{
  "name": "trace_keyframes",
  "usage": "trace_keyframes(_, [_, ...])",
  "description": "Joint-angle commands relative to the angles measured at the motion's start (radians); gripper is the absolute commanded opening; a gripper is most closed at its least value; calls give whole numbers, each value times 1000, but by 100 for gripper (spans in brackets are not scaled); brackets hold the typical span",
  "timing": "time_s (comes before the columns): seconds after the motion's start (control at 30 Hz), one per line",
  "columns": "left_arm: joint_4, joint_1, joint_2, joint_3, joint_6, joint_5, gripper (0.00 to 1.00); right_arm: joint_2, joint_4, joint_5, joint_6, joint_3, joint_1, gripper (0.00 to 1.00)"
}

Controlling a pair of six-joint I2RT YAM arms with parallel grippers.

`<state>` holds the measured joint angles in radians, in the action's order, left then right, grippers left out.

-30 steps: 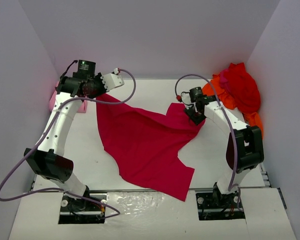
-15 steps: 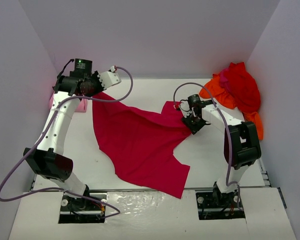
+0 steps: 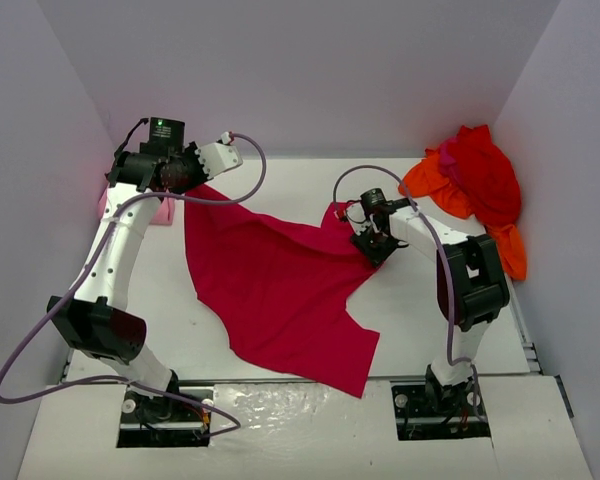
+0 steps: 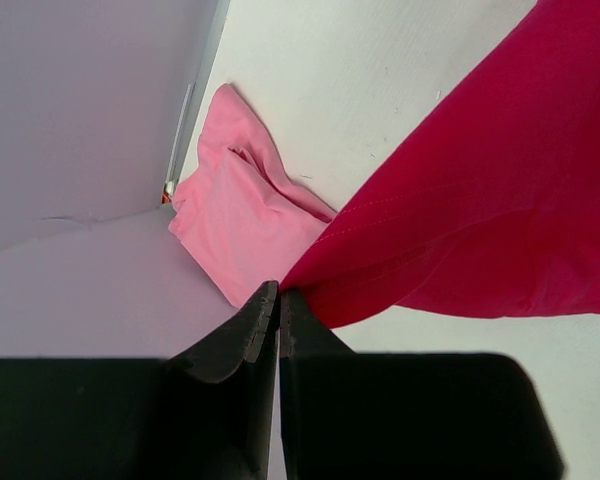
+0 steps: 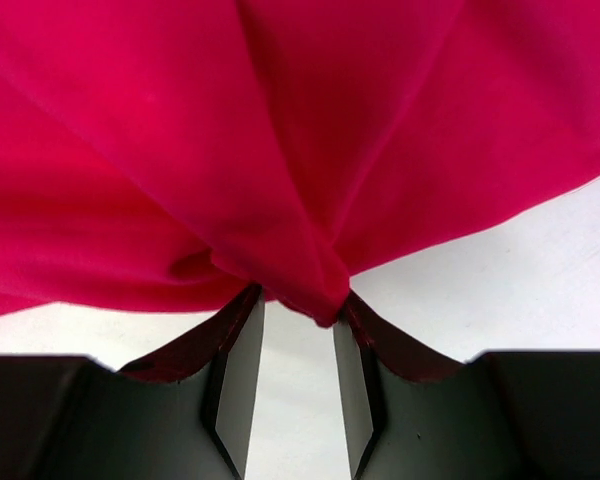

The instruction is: Fold and stack the t-shirts

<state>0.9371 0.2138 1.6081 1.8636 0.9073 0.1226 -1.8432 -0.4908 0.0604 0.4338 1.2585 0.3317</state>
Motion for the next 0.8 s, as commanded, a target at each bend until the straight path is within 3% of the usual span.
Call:
trace_keyframes(0.0, [-51, -5, -22, 42, 3, -9, 0, -10, -3, -12, -18, 60, -1, 31])
trace_keyframes(0.77, [-60, -6, -22, 21, 16, -17, 0, -64, -13, -8, -55, 114, -16, 30])
